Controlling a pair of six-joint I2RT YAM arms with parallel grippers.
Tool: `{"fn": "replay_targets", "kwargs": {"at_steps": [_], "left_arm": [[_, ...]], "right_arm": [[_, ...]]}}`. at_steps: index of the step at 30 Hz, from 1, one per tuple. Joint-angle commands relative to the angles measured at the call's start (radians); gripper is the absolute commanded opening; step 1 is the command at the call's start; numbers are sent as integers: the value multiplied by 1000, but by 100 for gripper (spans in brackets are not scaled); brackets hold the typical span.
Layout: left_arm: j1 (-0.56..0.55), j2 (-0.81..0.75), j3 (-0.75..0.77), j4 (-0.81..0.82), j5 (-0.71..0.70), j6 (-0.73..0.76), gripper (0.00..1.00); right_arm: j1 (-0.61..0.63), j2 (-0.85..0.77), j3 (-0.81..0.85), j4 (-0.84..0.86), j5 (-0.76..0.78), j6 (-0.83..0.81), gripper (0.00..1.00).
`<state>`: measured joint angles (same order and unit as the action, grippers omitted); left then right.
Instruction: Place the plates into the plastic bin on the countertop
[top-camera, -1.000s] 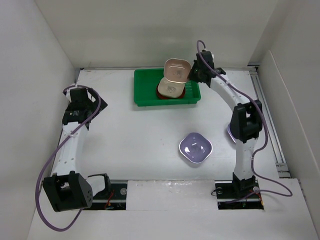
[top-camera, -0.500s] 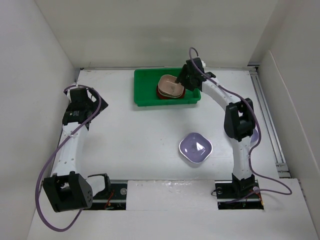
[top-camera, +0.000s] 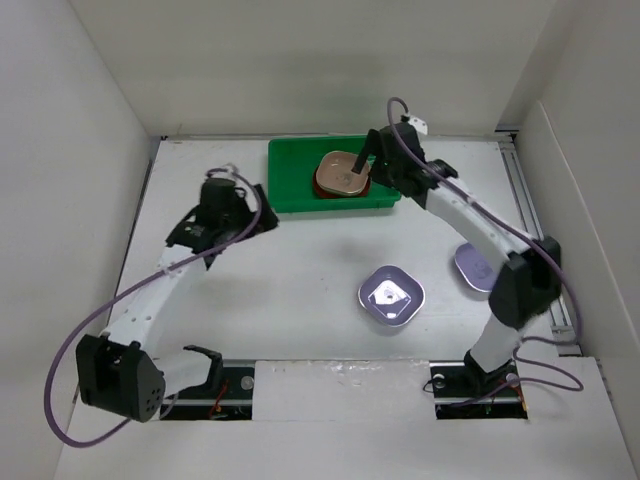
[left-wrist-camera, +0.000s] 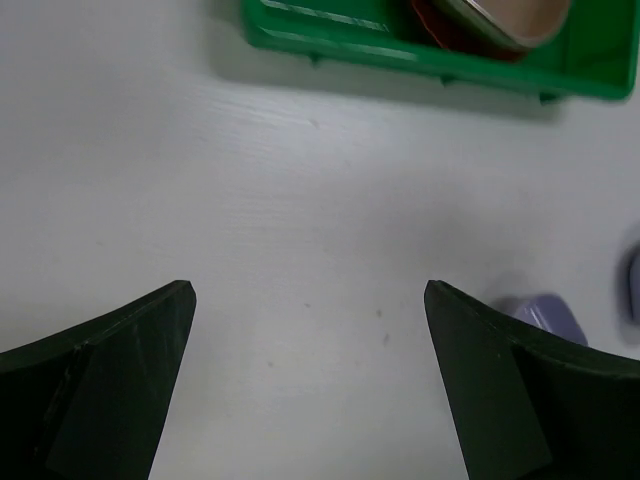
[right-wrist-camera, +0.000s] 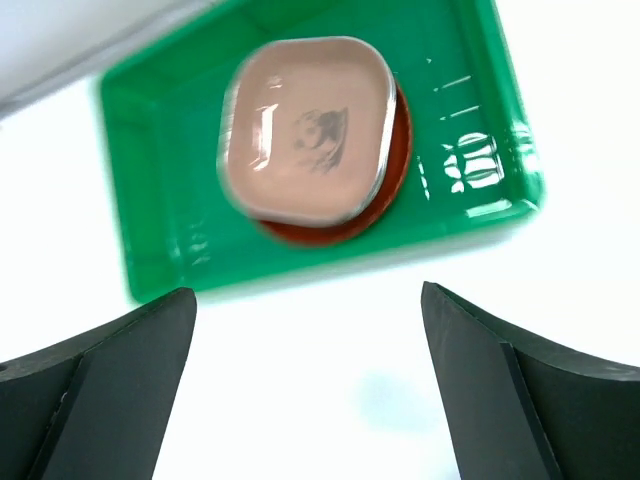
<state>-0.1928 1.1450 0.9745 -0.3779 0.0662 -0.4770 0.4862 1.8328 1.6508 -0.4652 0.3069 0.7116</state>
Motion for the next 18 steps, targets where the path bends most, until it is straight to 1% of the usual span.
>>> {"fn": "replay_targets", "kwargs": {"at_steps": [1,2,3,4,5,6,7,8,10,11,14,15,18], "left_arm": [[-275,39,52,36,-80,-40,100],[-363,65,64,46,-132,-93,100],[-440,102,108,47,-173,-115,100],[-506,202,142,47,-212,-139,100],[-616,260,176,36,-276,-156,100],[-654,316,211,25,-307,-185,100],[-684,435,286,-1,-328,-196,100],[-721,485,315,-1,-339,-196,100],[-750,586,363,-1,-339,-205,100],[-766,614,372,26,-339,-206,100],[-798,700,403,17,-339,-206,100],[-798,713,412,17,-339,-206,100],[-798,736,391,49,-330,-206,95]], "right_arm": [[11,-270,-119,46,93,-93,100],[11,-318,-159,46,84,-106,100],[11,-363,-228,57,65,-124,100],[2,-441,-252,57,54,-159,100],[-7,-472,-264,33,54,-159,100],[-38,-501,-276,-28,54,-159,100],[-53,-565,-276,-55,54,-159,100],[-67,-601,-293,-70,54,-169,100],[-109,-674,-334,-79,29,-193,100],[-122,-741,-345,-88,14,-211,100],[-169,-837,-359,-122,-40,-245,100],[-169,-855,-359,-122,-51,-245,100],[-193,-909,-368,-142,-95,-259,100]]}}
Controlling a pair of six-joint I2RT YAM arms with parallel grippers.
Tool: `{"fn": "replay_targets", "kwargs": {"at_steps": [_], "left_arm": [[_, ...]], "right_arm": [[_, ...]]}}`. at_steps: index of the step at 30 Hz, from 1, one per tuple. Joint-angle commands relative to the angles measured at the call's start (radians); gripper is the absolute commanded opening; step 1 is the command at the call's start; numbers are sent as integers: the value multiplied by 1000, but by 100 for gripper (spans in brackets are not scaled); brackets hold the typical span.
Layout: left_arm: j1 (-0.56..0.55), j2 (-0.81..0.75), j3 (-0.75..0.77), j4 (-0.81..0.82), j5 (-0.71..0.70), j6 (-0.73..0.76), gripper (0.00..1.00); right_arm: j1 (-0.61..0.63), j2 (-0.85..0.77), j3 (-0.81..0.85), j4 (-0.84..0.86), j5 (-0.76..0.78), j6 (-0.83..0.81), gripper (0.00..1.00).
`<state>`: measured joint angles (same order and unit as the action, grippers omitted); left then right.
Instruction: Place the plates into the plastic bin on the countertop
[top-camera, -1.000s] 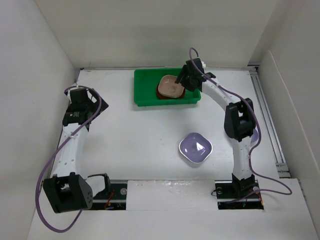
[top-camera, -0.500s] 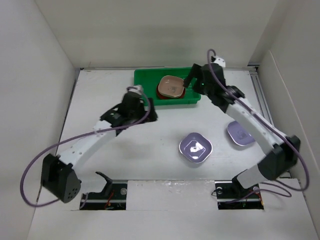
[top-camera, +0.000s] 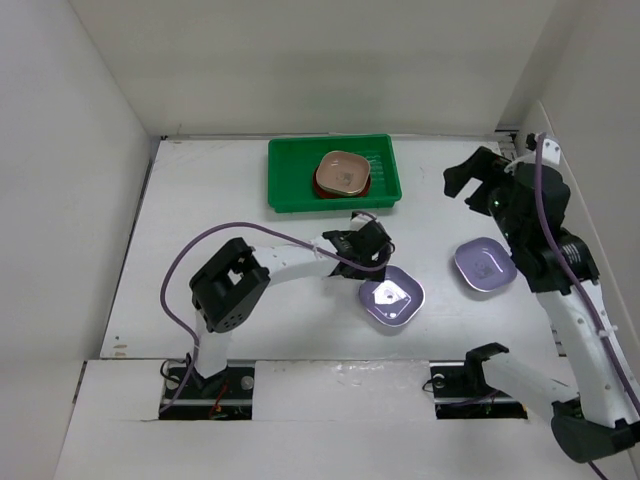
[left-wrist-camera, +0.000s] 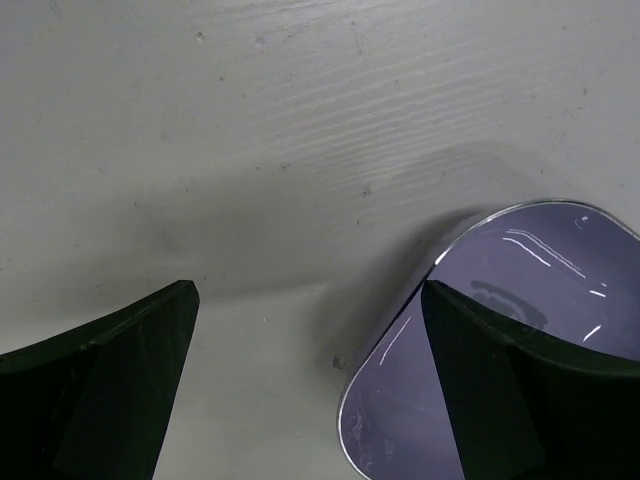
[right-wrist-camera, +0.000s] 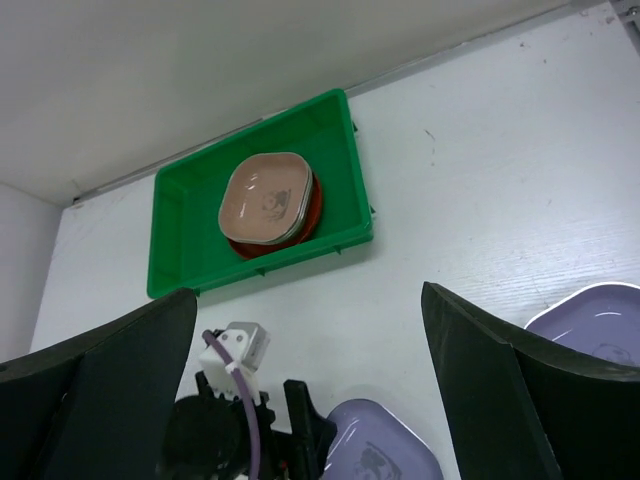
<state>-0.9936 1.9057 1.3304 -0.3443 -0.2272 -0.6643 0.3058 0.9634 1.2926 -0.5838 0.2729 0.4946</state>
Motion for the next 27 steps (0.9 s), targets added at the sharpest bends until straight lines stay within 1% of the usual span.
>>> {"fn": "replay_targets", "kwargs": {"at_steps": [1,2,4,5,6,7,8,10,13,14,17,20,21,23,24,26,27], "left_arm": [[3,-8,35,16,-37,-18,93],[3,-8,35,16,-37,-18,85],[3,4,23,16,-37,-18,77],[3,4,7,16,-37,-27,71],[3,13,-6,16,-37,-27,49],[3,13,-7,16,-37,-27,37],[3,13,-7,-4,-69,-37,26],[3,-8,-19,-28,-96,-46,6],[36,-48,-72,-18,-97,-46,5],[61,-59,-91,-3,-72,-46,0],[81,-109,-146,8,-61,-35,0],[105,-163,-146,-2,-72,-44,0],[105,-210,-129,-13,-72,-44,0],[105,-253,-93,-25,-72,-44,0],[105,-282,-39,-44,-72,-29,0],[151,-292,30,-70,-31,3,0],[168,-292,109,-88,-31,3,0]], "right_arm": [[-13,-52,-10,-24,-81,-42,100],[-13,-64,-22,-24,-81,-42,100],[-13,-83,-33,-24,-109,-42,100],[-13,-95,-33,-11,-118,-42,100],[-13,-95,-44,-11,-127,-42,100],[-13,-95,-44,-11,-127,-42,100],[-13,-95,-44,-11,-136,-42,100],[-13,-95,-53,-1,-136,-42,100],[-13,-95,-62,-1,-147,-42,100],[-13,-95,-62,-1,-147,-42,100],[-22,-104,-62,-1,-147,-42,100],[-31,-104,-62,-1,-147,-51,100],[-31,-115,-62,-1,-147,-51,100],[-42,-126,-62,-1,-147,-51,100],[-42,-126,-62,-1,-147,-51,100],[-51,-126,-62,-1,-169,-51,100],[-60,-126,-62,-1,-169,-51,100]]}}
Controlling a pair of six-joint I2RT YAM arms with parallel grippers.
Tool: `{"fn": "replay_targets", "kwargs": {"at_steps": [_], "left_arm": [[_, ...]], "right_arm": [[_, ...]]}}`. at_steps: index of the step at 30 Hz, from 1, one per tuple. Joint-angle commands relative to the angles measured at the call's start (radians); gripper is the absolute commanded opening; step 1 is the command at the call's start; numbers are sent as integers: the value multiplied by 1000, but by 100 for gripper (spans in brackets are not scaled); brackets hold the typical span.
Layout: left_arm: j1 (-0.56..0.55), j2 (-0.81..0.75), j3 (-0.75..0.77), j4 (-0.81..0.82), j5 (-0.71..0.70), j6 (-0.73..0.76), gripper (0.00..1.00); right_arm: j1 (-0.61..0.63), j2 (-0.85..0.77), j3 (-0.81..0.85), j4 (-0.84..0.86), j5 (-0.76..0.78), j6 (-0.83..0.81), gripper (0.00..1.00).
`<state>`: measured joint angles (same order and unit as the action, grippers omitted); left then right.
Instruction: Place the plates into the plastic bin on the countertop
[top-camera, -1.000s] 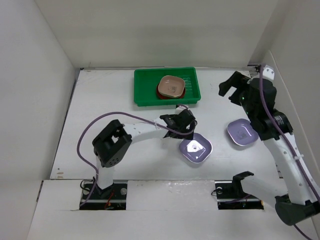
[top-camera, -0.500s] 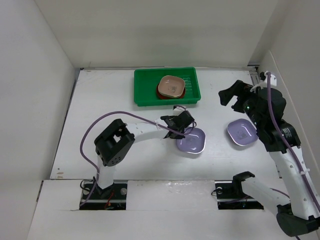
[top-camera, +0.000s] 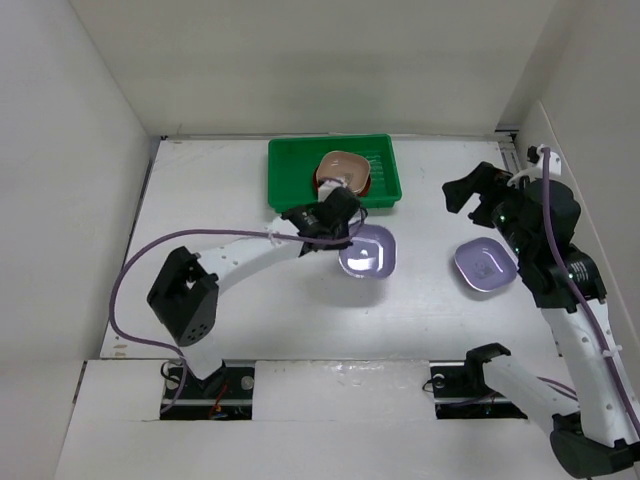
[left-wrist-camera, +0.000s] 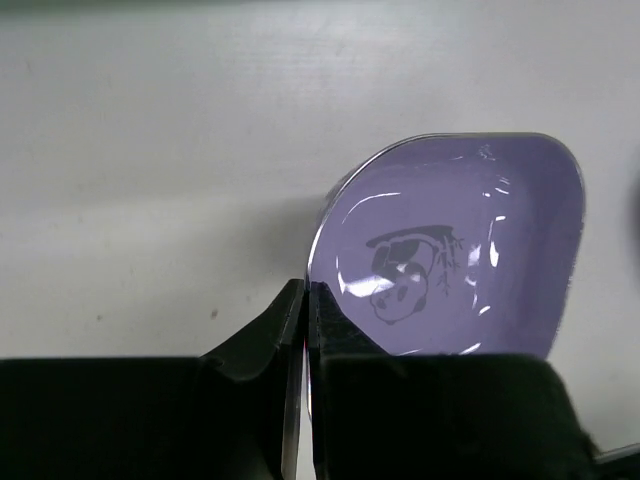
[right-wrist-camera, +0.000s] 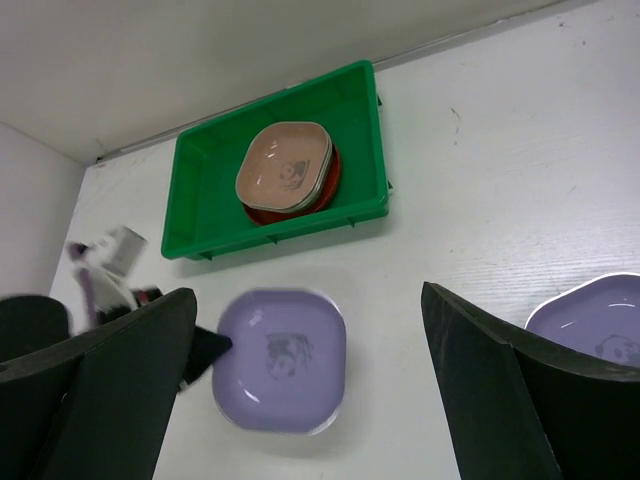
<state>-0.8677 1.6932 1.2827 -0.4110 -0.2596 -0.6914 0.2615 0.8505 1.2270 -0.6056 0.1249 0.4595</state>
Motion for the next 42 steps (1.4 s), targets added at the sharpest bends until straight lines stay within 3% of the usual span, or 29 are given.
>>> {"fn": "replay_targets", "kwargs": {"at_steps": [1,7,9,13,19,22,26,31,37,42], "left_arm": [[86,-66,199,-67,2,30,0],[289,9,465,-69,100,39,0],[363,109,570,-110,133,49,0],[433,246,742,-86,227,27,0],[524,494,1043,-90,385,147,0],[581,505,980,-75,431,67,0],[572,445,785,103,491,7,0],[546,523,897,14,482,-3,0],[492,436,735,40,321,-210,0],[434,468,826,-70,154,-342,0]], "right_arm": [[-16,-13,3,21,-30,-16,100],[-34,-4,-26,56,-82,-16,100],[-47,16,-26,56,-100,-16,100],[-57,25,-47,79,-139,-16,100],[-67,36,-67,101,-200,-7,100],[-67,45,-81,110,-212,-7,100],[-67,45,-106,121,-212,-7,100],[-67,45,-116,121,-212,-16,100],[-67,33,-127,121,-222,-16,100],[-67,33,-127,121,-222,4,100]]}}
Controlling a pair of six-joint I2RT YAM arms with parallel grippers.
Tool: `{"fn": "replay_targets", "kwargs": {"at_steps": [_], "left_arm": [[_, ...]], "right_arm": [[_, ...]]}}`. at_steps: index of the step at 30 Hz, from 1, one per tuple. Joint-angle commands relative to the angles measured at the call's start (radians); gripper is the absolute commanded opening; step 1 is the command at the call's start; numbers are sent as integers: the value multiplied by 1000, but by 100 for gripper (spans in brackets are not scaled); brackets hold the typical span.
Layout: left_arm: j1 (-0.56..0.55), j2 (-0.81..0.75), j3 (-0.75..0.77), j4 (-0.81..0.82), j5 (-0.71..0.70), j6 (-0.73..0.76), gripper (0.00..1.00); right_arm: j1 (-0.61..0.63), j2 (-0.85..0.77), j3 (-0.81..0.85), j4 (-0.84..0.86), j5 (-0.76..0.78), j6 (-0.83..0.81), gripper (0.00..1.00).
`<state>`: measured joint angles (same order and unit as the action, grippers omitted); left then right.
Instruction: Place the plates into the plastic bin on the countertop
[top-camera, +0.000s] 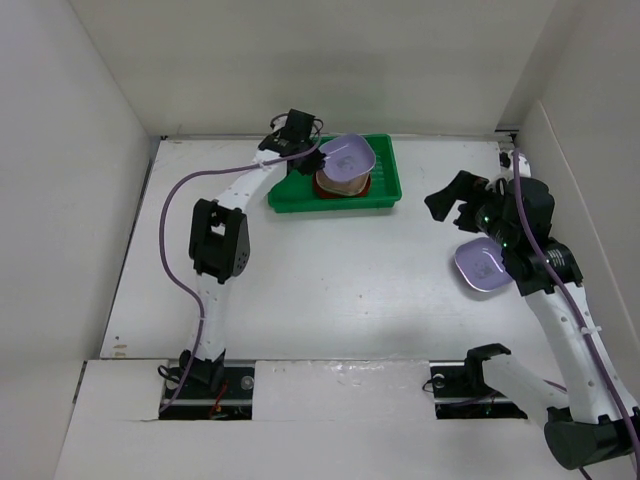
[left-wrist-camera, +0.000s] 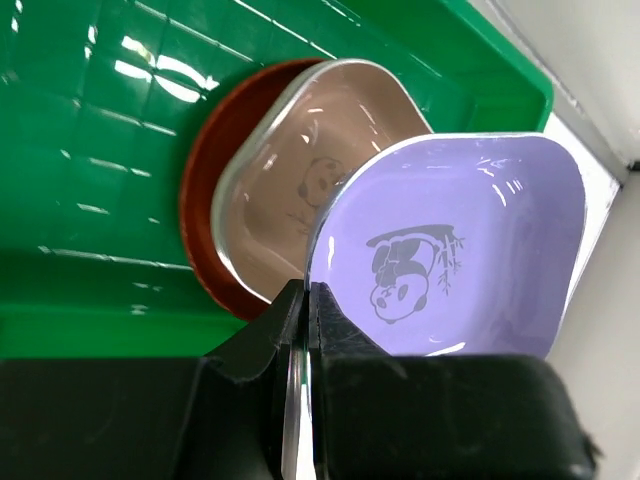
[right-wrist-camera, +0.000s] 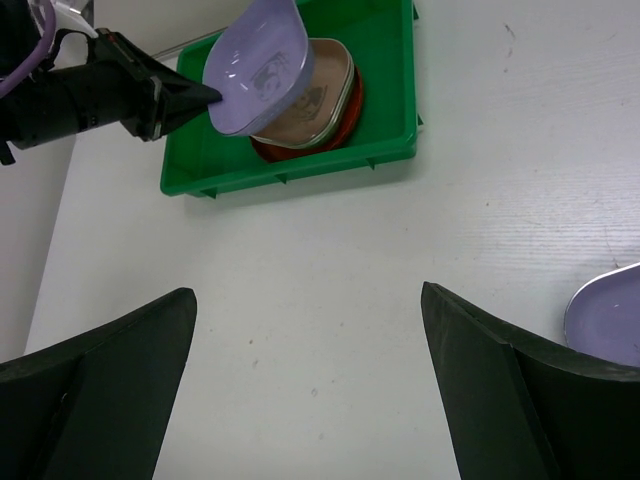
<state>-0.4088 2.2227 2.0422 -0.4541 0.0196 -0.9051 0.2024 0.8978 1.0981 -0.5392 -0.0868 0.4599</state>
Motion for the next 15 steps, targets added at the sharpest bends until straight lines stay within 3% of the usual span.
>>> {"fn": "replay_targets", "kwargs": {"at_steps": [1,7,12,14,15], "left_arm": [[-25,-61,67,-28,-150,-152,0],[-44,-72,-4,-24,-231,-284,0],[-44,-72,-24,-57,-254,-302,0],[-44,-72,-33,-32,-235,-289,34],[-44,-72,-33,-9,-219,-267,46]], "right_arm": [[-8,-14,2,54,-10,3,100],[-8,-36,25,35,-10,3,100],[-8,-36,25,35,-10,3,100],[-8,-36,25,35,-10,3,100],[-8,-36,34,35,-10,3,100]]}}
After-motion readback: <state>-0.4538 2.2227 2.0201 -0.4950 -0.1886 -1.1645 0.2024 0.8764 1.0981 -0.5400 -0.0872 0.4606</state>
